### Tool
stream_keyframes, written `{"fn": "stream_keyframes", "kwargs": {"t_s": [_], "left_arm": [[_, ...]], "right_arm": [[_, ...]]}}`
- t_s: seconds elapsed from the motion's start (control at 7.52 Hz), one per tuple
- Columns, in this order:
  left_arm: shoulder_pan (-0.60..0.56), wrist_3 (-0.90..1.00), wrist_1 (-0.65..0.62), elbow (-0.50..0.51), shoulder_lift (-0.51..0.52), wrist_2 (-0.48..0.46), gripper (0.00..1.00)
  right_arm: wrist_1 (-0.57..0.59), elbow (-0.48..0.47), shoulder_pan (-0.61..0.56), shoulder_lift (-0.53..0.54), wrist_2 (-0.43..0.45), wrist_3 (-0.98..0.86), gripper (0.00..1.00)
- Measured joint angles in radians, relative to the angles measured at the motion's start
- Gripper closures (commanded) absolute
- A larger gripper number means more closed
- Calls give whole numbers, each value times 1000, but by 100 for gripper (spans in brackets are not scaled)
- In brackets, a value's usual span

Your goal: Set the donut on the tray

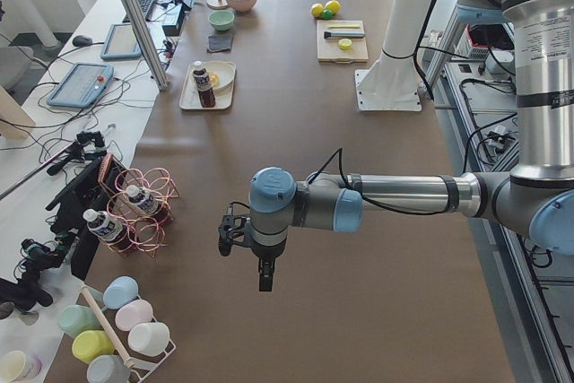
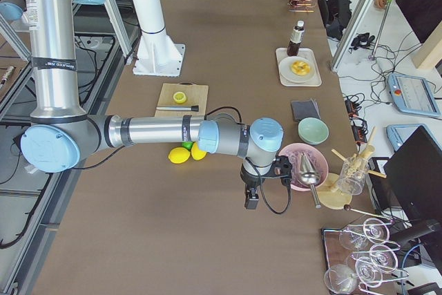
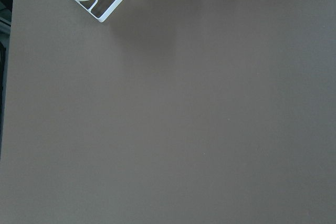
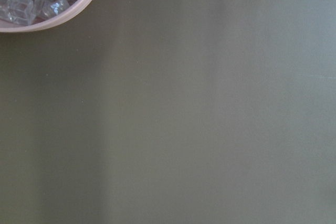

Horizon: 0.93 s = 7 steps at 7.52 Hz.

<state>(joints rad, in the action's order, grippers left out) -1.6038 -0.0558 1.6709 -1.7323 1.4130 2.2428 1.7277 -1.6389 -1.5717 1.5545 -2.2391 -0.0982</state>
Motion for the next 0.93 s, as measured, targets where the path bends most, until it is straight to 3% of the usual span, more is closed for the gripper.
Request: {"fn": "stream_keyframes", "kwargs": {"t_s": [0.4,0.93], "left_arm": [[6,143,-42,-2,15,0,2],[7,163,-135,0,66,1,2]], "right_arm": [[2,8,-11,2,-10,-13,0],[3,12,-14,4,-23,-13,0]]}}
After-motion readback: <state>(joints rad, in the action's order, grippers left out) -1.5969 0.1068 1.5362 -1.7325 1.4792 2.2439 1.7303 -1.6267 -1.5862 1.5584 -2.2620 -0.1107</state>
